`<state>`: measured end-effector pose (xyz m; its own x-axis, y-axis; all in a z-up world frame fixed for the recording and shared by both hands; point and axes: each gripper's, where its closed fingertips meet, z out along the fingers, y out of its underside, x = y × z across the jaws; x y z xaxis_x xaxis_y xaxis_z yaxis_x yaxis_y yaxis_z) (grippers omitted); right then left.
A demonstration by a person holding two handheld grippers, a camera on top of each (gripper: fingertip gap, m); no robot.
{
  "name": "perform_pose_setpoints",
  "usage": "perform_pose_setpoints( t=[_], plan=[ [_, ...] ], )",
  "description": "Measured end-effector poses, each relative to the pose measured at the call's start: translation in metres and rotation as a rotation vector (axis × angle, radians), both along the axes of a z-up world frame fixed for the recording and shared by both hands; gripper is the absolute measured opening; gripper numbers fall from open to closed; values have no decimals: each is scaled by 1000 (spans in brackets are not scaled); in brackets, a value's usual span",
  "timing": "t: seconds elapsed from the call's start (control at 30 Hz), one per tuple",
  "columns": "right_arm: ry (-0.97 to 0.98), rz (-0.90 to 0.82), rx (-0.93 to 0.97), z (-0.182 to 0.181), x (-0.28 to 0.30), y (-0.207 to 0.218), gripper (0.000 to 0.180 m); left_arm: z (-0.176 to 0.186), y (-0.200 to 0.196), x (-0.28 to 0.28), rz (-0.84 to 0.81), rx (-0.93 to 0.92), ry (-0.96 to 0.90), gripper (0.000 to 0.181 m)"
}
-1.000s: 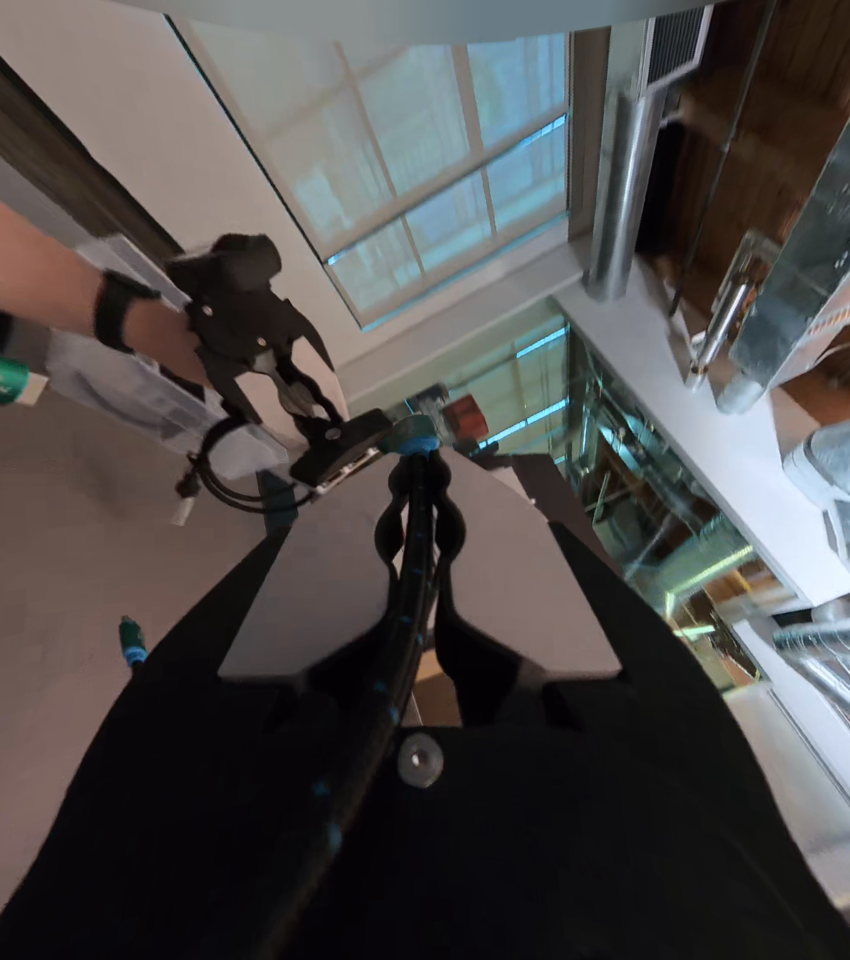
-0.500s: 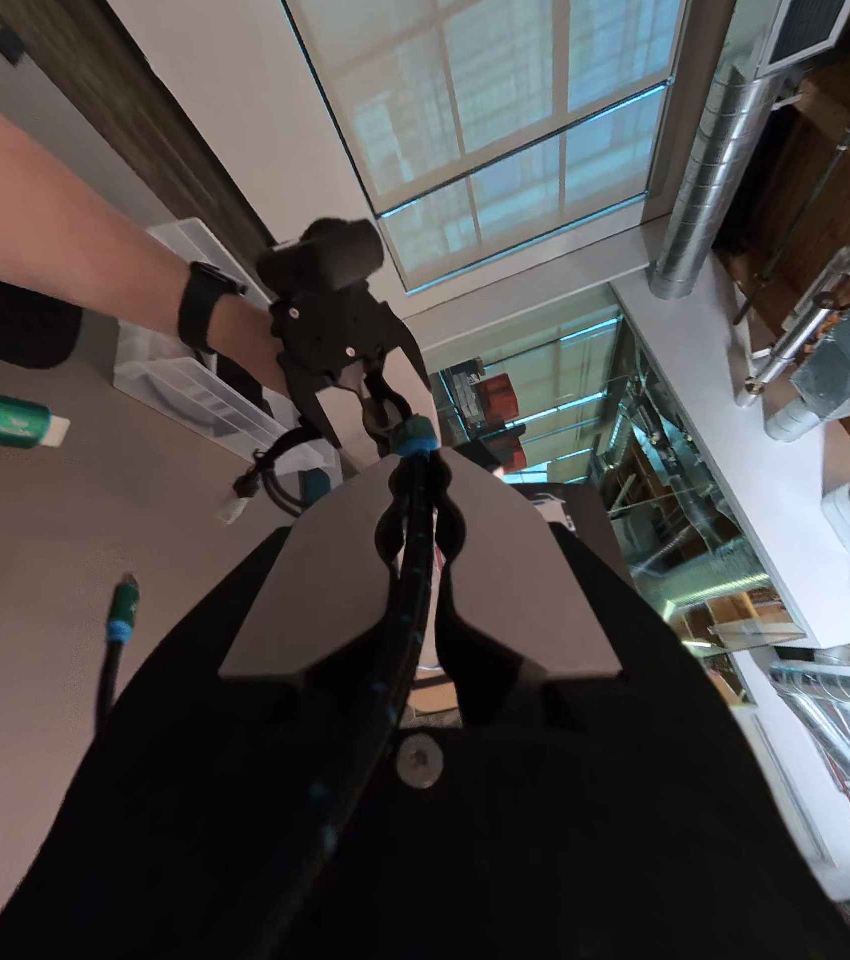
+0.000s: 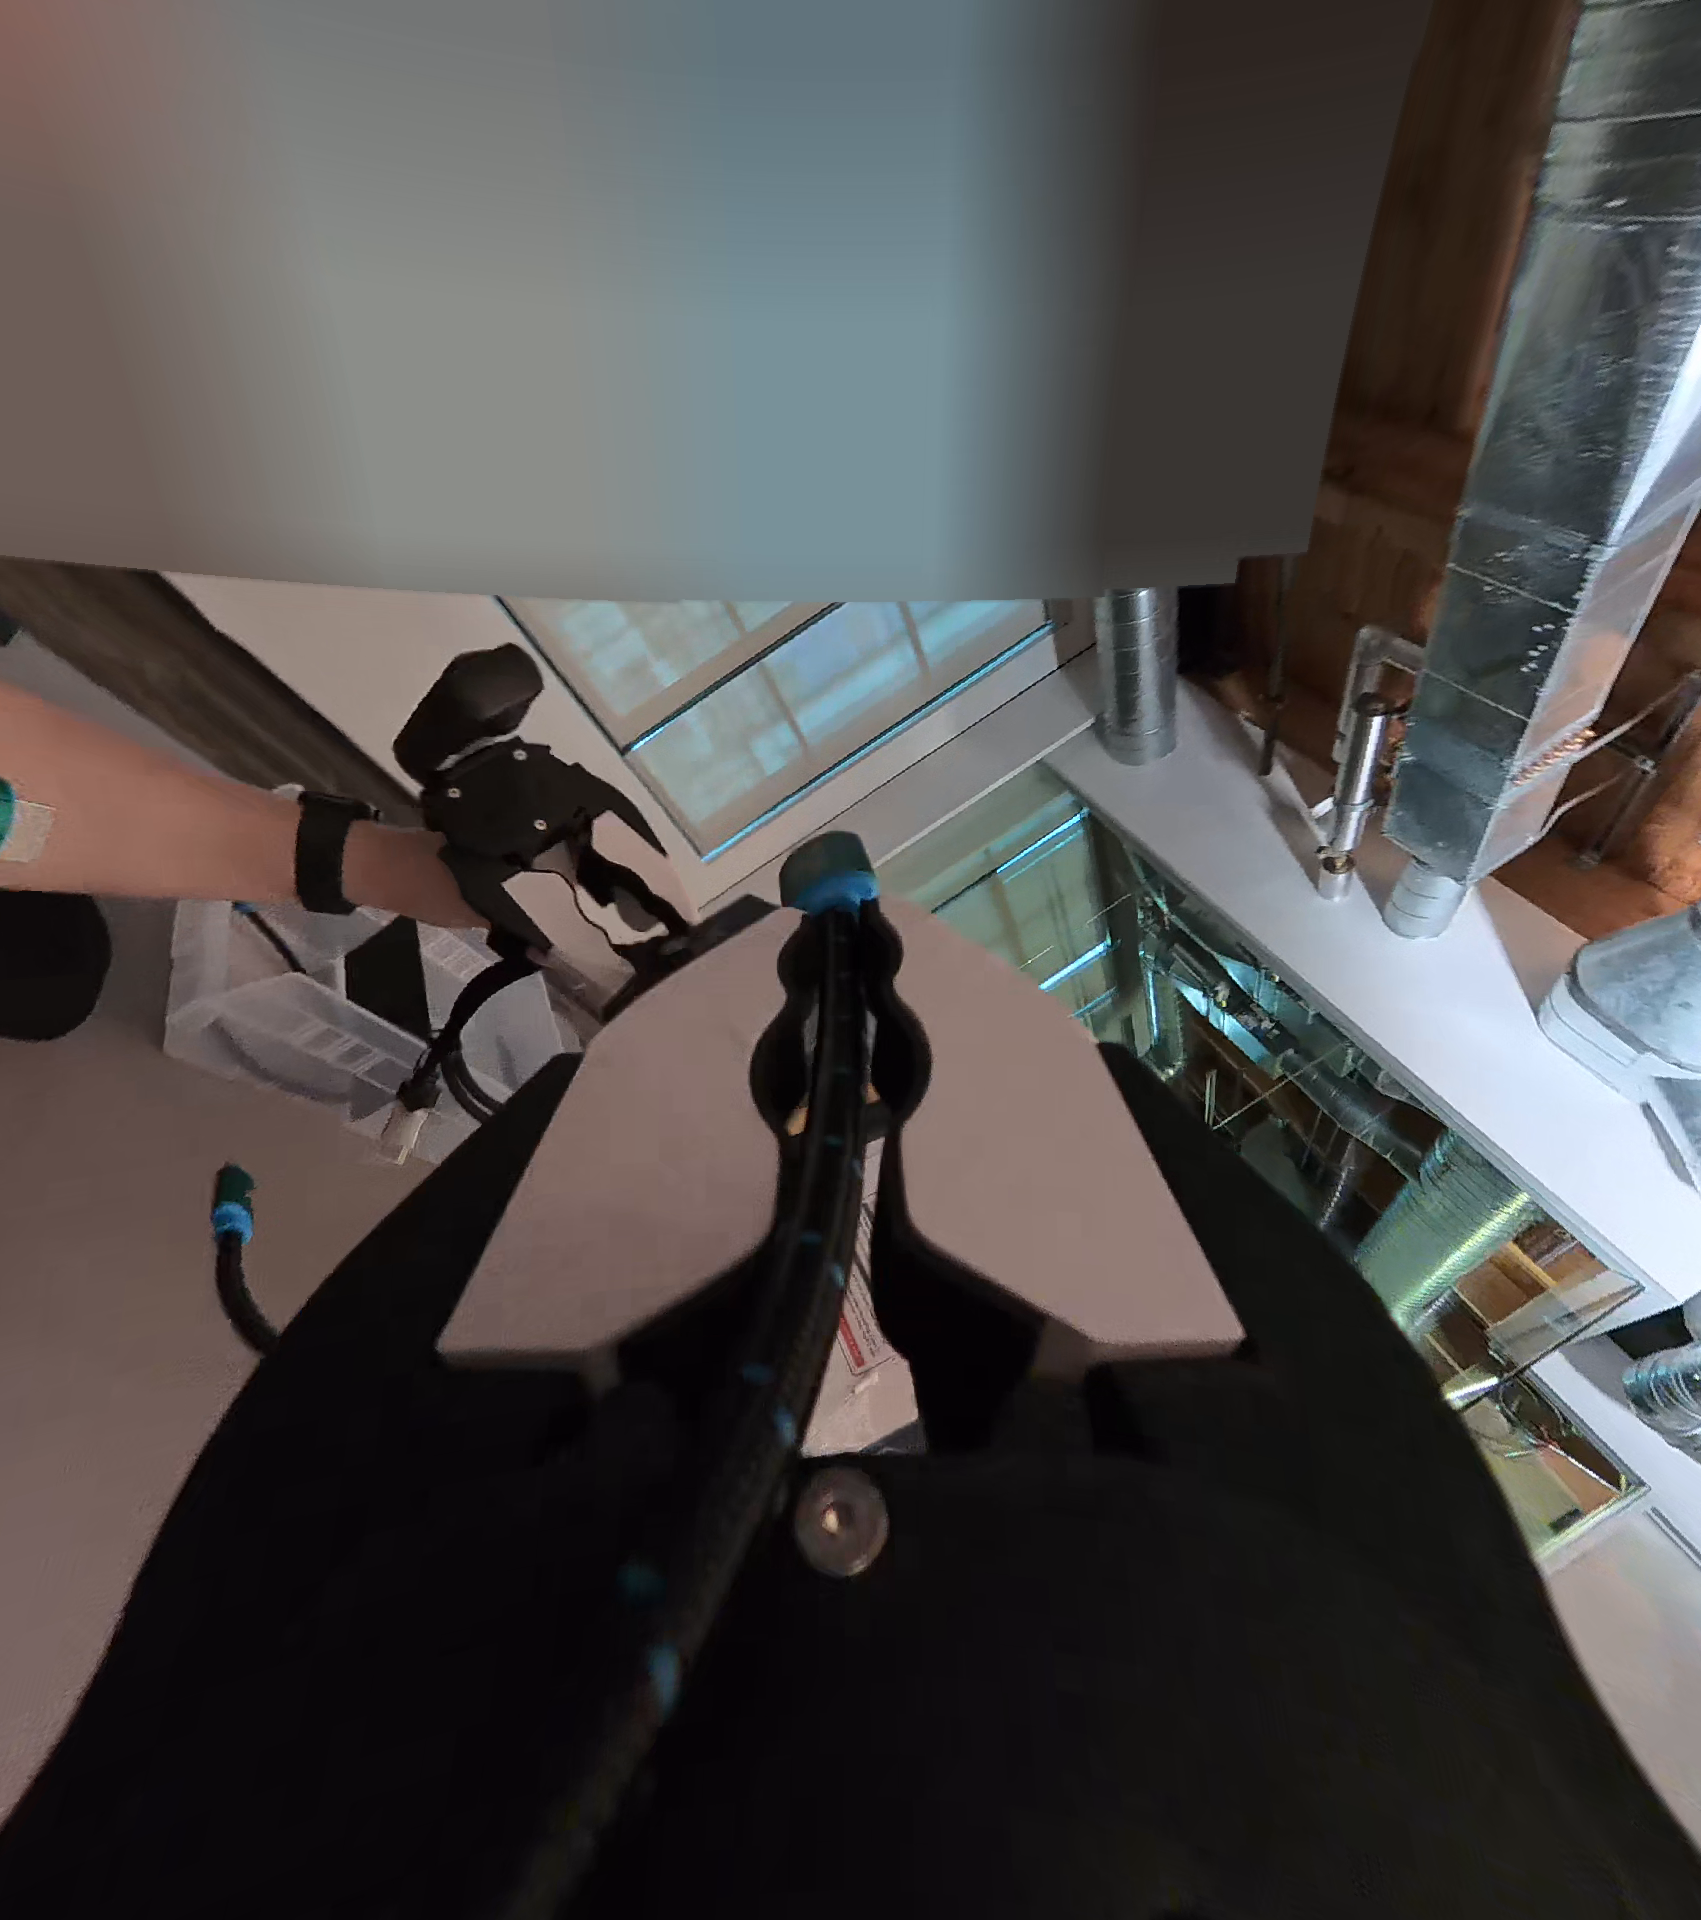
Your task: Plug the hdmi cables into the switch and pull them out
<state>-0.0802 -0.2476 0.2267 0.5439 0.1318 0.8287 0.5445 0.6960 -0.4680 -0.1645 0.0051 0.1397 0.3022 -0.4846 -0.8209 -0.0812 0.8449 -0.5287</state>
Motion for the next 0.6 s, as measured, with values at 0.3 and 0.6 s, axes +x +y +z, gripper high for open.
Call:
perform_pose_setpoints(
  t=[0.3, 0.6],
  plan=[
    [-48, 37, -175, -42, 66, 24, 8, 16, -10, -25, -131, -36, -28, 36],
    [-196, 14, -169, -59, 6, 74, 8, 14, -52, -9, -333, -84, -2, 36]
  ],
)
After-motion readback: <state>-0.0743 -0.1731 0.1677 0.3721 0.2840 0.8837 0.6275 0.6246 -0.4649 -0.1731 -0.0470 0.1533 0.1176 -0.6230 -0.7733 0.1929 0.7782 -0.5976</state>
